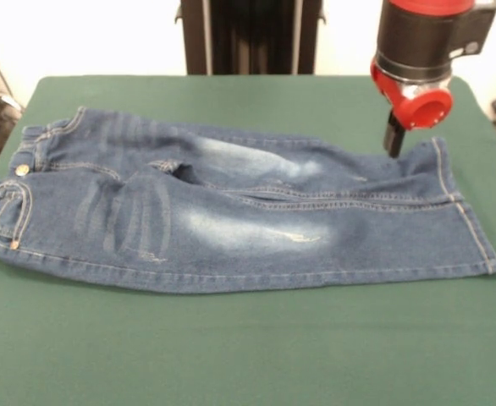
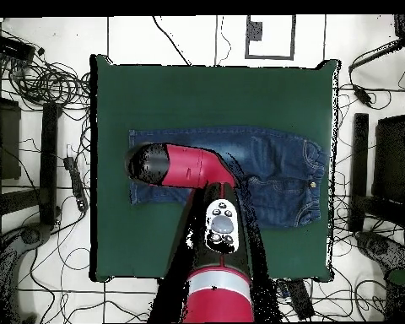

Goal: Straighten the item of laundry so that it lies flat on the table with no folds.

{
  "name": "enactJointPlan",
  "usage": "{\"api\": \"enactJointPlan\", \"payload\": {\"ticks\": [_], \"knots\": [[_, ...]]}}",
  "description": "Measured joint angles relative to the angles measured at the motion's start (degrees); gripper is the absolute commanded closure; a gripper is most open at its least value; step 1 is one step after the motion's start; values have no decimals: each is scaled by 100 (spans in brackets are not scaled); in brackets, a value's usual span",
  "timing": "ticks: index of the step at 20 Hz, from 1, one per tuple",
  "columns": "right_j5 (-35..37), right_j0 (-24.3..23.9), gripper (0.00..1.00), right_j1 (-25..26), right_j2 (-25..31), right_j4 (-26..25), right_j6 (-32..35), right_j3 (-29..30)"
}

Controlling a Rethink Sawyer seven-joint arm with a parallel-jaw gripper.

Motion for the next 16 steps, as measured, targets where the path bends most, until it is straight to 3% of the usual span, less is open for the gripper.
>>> {"api": "enactJointPlan", "payload": {"ticks": [16], "knots": [[-414, -69, 100, 693, -27, -13, 0, 8]]}}
